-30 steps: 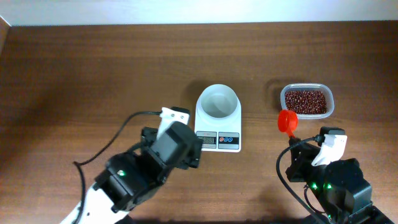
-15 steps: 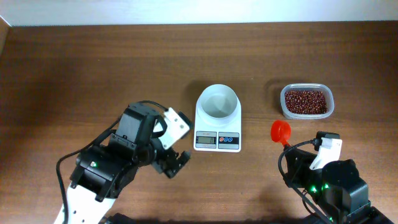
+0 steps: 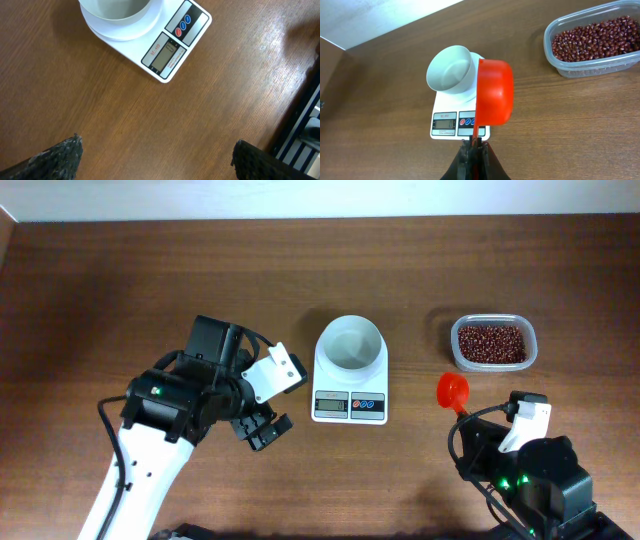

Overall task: Scoop and weigh 50g on scale
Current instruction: 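Retract the left gripper back beside the scale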

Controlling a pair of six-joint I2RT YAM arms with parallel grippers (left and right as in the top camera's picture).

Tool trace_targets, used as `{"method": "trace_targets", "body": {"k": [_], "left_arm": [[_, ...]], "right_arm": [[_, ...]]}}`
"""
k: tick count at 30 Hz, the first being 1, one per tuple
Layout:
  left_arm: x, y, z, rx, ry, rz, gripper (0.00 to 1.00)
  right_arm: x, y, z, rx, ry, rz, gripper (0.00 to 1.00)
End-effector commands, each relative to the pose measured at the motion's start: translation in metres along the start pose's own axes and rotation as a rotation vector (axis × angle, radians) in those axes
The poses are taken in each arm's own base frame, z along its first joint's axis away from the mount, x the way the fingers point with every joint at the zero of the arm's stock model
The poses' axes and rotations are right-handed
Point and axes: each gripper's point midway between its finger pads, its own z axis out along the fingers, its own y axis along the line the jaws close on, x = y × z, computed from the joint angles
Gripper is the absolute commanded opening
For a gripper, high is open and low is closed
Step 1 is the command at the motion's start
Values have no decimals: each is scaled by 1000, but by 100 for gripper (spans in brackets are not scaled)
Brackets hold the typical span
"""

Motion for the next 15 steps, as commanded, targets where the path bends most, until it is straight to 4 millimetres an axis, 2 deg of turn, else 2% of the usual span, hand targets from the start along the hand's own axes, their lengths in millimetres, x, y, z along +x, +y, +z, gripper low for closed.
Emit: {"method": "trace_targets", "body": {"k": [1, 15], "left_arm": [[0, 2, -3, -9, -1, 14, 99], [-2, 3, -3, -12, -6, 16, 99]], "right_arm": [[-6, 0, -3, 4, -24, 5, 4], [-5, -1, -3, 6, -20, -15, 4]]}}
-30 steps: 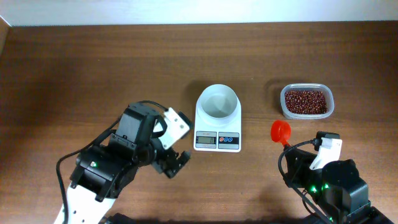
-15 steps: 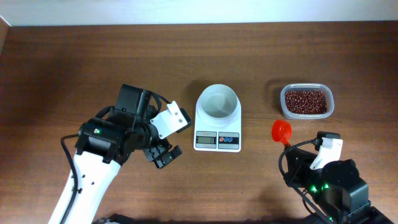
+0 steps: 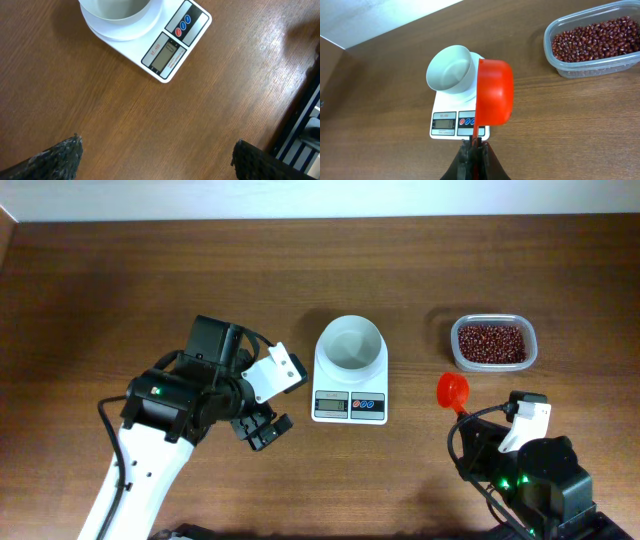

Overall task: Scoop and weigh 50g on scale
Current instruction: 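Retract the left gripper back beside the scale, then dip the scoop into the bean tub with the right gripper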

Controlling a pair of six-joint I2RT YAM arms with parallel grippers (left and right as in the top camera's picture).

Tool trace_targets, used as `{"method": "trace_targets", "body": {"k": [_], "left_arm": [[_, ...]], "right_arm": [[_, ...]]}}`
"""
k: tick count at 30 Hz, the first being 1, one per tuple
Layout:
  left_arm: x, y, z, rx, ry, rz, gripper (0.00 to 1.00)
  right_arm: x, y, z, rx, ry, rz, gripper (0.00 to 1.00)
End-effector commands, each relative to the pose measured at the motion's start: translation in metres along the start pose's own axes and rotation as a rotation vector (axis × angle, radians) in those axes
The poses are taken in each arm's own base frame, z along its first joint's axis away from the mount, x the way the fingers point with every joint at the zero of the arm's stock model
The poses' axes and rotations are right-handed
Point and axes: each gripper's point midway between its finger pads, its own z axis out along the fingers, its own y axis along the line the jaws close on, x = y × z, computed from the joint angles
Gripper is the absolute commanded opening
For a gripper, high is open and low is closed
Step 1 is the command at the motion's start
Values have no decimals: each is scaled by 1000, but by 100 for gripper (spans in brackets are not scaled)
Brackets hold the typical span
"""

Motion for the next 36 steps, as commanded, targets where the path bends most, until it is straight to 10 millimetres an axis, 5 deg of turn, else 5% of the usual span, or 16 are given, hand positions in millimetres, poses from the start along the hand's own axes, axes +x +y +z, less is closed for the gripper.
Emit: {"method": "trace_targets", "body": {"k": [1, 8, 11, 16, 20, 25, 30, 33, 36], "left_arm": [[-2, 4, -3, -14, -7, 16, 99], [-2, 4, -3, -15, -9, 17, 99], [-2, 4, -3, -15, -9, 17, 99], [-2, 4, -3, -15, -9, 17, 99], [-2, 4, -3, -15, -9, 17, 99], [-2, 4, -3, -15, -9, 17, 99], [-2, 4, -3, -15, -9, 17, 99], [-2, 4, -3, -15, -9, 17, 99], [-2, 4, -3, -15, -9, 17, 99]], "right_arm": [[-5, 0, -3, 5, -21, -9, 4], [-5, 0, -3, 5, -21, -17, 4], [-6, 0, -4, 7, -22, -202, 4], [-43, -3, -17, 192, 78, -357, 4], [-69, -33, 29, 574, 349, -451, 4], [-88, -123, 108, 879, 455, -328, 4], [-86, -166, 175, 740, 532, -359, 4], [-73, -182, 182, 672, 596, -314, 4], [-55, -169, 188, 463, 688, -357, 4]]}}
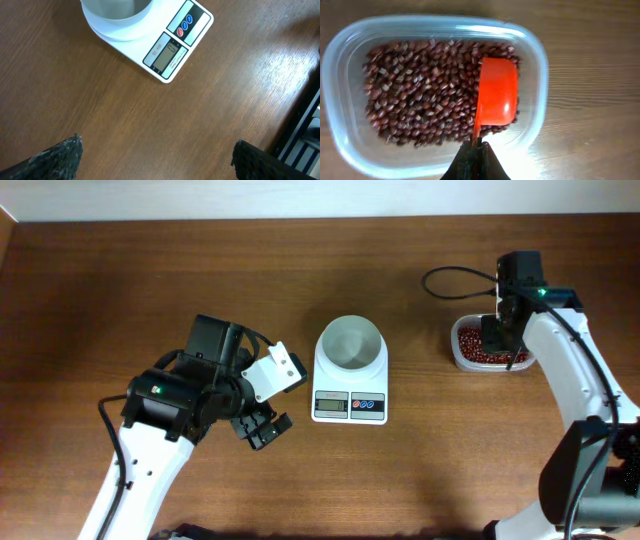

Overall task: Scoop and weigh 50g on scale
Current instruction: 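Dip the scoop into the bean tub with the right gripper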

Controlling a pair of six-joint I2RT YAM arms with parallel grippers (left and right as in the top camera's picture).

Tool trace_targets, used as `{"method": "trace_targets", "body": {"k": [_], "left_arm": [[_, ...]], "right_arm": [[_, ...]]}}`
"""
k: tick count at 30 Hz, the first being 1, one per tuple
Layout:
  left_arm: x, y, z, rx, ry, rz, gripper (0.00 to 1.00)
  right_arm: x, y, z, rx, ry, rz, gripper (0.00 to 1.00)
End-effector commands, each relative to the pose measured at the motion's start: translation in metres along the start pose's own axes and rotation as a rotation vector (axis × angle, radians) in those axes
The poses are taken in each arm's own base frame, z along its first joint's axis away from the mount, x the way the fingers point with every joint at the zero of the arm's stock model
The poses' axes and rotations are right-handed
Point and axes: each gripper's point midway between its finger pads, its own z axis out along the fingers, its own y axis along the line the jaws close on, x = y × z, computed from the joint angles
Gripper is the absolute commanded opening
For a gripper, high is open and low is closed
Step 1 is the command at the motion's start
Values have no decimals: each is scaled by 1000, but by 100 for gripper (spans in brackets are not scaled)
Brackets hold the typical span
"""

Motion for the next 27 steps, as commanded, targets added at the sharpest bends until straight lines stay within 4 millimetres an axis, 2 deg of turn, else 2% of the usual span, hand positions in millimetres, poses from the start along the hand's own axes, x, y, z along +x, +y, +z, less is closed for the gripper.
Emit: {"method": "trace_targets", "body": {"k": [1, 3, 7, 11, 13, 15, 18, 22, 24, 27], "left_arm": [[-2, 2, -3, -11, -11, 16, 99], [-2, 2, -3, -11, -11, 16, 99], [-2, 2, -3, -11, -11, 16, 99], [-2, 2, -3, -11, -11, 16, 99], [-2, 2, -3, -11, -11, 16, 99], [-2, 2, -3, -11, -11, 16, 99], [-2, 2, -3, -11, -11, 16, 99], [-2, 2, -3, -11, -11, 16, 99], [-2, 2, -3, -11, -11, 16, 99], [-2, 2, -3, -11, -11, 16, 99]], "right_arm": [[1, 27, 2, -214, 5, -83, 4], [1, 31, -1, -353, -8, -23, 4], [2, 16, -2, -548, -37, 104, 4], [10, 4, 20, -714, -1, 245, 4], [16, -10, 30, -723, 14, 302, 4], [18, -14, 33, -743, 13, 325, 4], [12, -16, 19, -868, -37, 385, 4], [10, -23, 12, -929, -77, 421, 4], [8, -33, 4, -995, -121, 470, 4], [18, -53, 5, -997, -126, 545, 4]]}}
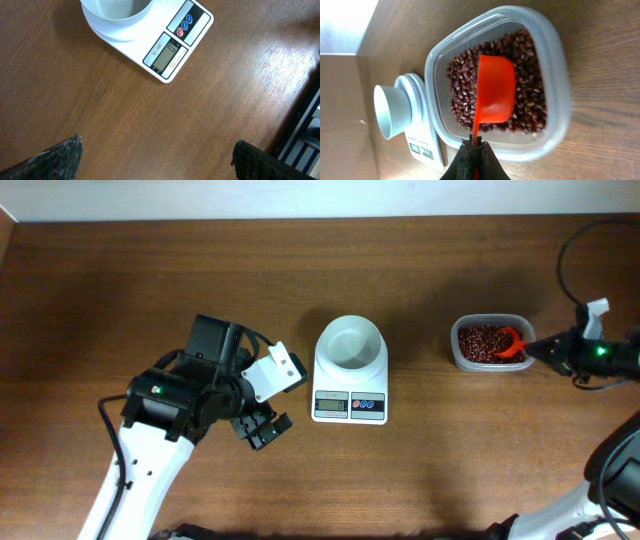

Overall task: Scoop and weigh 50g on scale
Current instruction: 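Dip the scoop into the bean tub with the right gripper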

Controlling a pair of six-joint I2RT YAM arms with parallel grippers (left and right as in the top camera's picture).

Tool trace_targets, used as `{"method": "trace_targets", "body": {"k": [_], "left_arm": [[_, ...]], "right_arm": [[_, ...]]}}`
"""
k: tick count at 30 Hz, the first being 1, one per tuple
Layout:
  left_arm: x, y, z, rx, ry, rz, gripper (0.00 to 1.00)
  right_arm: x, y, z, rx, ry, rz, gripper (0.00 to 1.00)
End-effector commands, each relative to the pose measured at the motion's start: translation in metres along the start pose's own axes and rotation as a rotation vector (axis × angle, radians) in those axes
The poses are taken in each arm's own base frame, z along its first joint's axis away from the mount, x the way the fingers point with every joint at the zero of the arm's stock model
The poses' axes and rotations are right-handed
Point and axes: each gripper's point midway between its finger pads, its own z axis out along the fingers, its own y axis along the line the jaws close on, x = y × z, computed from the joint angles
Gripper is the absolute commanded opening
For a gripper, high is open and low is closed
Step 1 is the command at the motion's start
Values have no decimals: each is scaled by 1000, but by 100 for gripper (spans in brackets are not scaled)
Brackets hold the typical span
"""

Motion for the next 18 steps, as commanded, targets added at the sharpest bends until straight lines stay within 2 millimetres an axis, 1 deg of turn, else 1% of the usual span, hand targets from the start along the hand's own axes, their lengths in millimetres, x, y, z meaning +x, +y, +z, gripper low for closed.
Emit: {"method": "trace_targets", "body": {"k": [1, 4, 7, 10, 13, 18], "left_arm": [[-2, 2, -3, -11, -11, 16, 99], [-2, 2, -3, -11, -11, 16, 99], [-2, 2, -3, -11, -11, 16, 99], [-2, 2, -3, -11, -11, 16, 99], [-2, 2, -3, -11, -11, 16, 99], [-2, 2, -3, -11, -11, 16, 99]], "right_arm": [[-4, -3, -11, -55, -35, 28, 4], [-3, 2, -18, -111, -50, 43, 4], [1, 3, -18, -117, -37, 58, 4], [-2, 12, -19, -167, -53, 58, 4], [-1, 15, -20, -184, -49, 70, 4], [-7, 40, -26, -335, -86, 79, 4]]}}
